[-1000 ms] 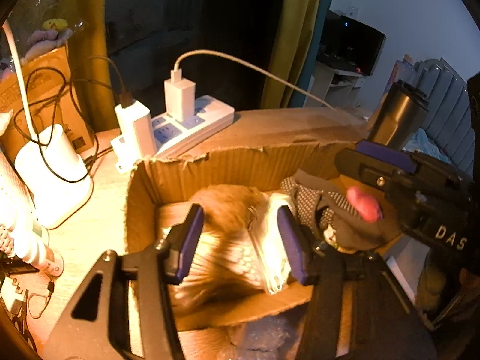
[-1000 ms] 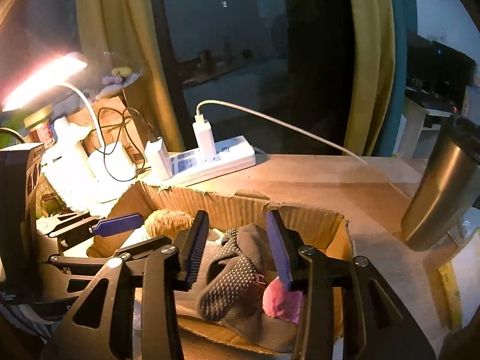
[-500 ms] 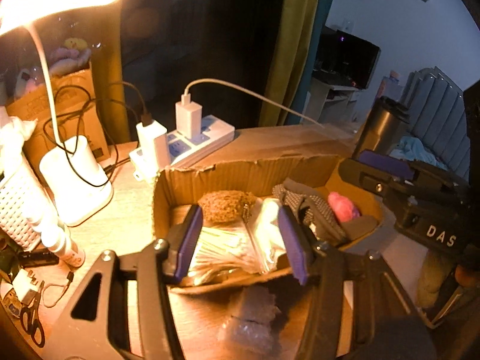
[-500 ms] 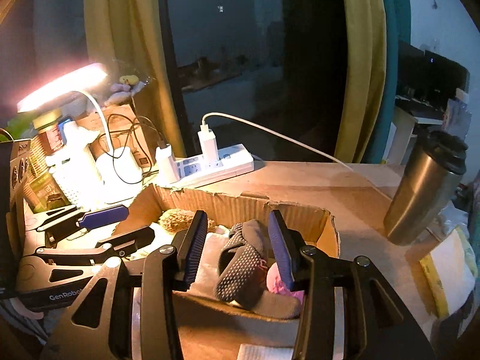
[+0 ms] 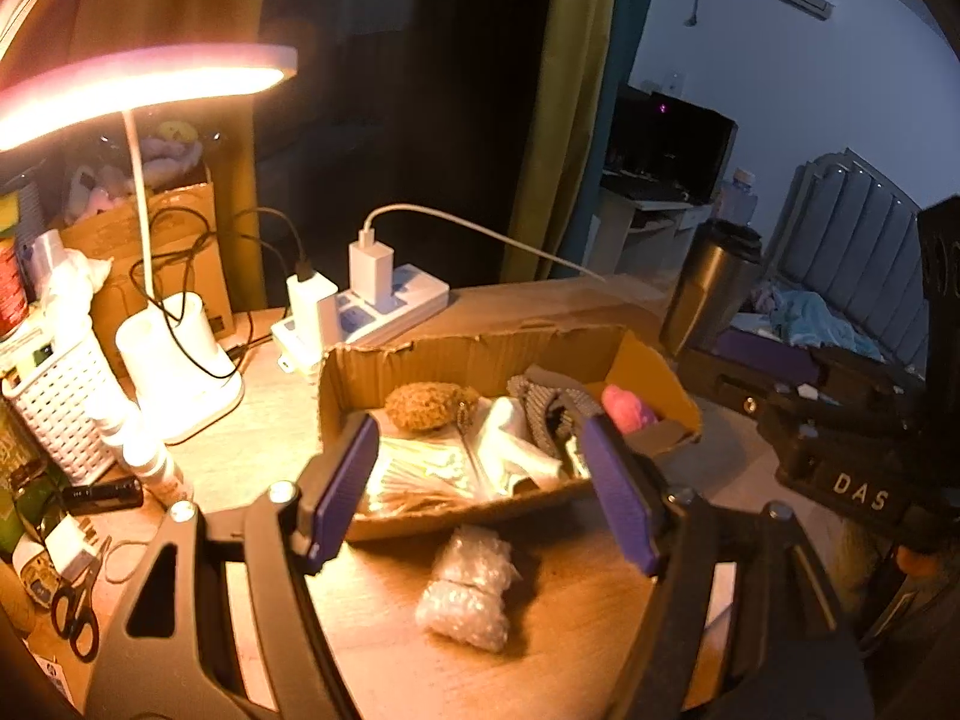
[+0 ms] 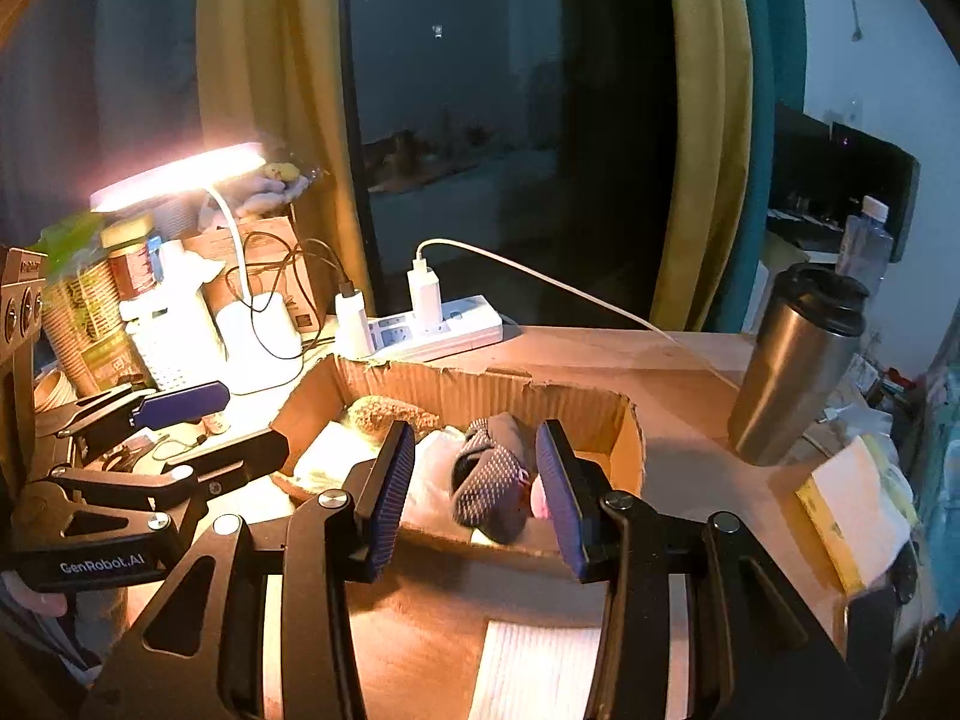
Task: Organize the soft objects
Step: 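Open both grippers to drop the glove and brown sponge into the box, then grasp the white towel with the right gripper while the left grasps the bubble-wrap bundle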
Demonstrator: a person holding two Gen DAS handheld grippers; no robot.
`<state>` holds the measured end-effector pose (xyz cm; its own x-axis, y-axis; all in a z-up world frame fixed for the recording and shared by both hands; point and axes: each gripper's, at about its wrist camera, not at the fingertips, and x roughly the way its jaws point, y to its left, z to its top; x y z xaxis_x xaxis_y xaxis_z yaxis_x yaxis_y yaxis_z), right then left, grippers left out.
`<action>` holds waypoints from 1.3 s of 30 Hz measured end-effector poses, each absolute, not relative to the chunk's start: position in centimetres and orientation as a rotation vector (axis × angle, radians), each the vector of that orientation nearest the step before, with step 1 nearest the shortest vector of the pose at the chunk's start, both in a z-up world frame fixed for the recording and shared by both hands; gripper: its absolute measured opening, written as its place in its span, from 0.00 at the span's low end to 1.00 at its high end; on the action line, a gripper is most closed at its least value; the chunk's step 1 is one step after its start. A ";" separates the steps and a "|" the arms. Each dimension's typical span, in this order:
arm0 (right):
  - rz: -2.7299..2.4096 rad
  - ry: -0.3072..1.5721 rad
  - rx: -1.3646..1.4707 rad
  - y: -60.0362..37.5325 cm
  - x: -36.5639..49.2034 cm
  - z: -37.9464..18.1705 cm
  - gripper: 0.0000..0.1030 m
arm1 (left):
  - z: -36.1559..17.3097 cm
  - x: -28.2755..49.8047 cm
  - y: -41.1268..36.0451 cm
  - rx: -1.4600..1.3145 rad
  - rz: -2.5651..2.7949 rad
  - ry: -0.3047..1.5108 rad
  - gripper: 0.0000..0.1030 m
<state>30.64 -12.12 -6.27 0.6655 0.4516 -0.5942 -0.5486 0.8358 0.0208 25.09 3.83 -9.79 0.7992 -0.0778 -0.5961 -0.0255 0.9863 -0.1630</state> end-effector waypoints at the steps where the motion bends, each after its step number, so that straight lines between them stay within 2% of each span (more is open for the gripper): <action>1: 0.566 0.623 -0.166 -12.2 30.4 -6.2 0.43 | -9.7 24.8 3.7 -0.166 -0.029 0.642 0.70; 11: 0.551 0.627 -0.169 -14.1 27.4 -6.8 0.44 | -9.8 22.1 2.4 -0.166 -0.041 0.633 0.70; 30: 0.521 0.730 -0.130 -17.3 25.6 -12.4 0.44 | -14.6 20.6 0.3 -0.161 -0.038 0.729 0.70; 32: 0.525 0.747 -0.126 -17.3 25.7 -13.1 0.46 | -15.3 20.7 0.2 -0.161 -0.036 0.744 0.70; 34: 0.533 0.766 -0.124 -17.4 25.8 -13.8 0.56 | -15.9 20.8 0.1 -0.162 -0.035 0.760 0.70; 39: 0.528 0.799 -0.127 -17.6 26.5 -14.9 0.57 | -17.0 21.5 0.3 -0.162 -0.024 0.788 0.70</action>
<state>26.47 -17.60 -14.95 0.5761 0.4031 -0.7111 -0.4966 0.8636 0.0873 21.46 0.27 -16.98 0.7057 -0.0820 -0.7037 -0.0390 0.9873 -0.1542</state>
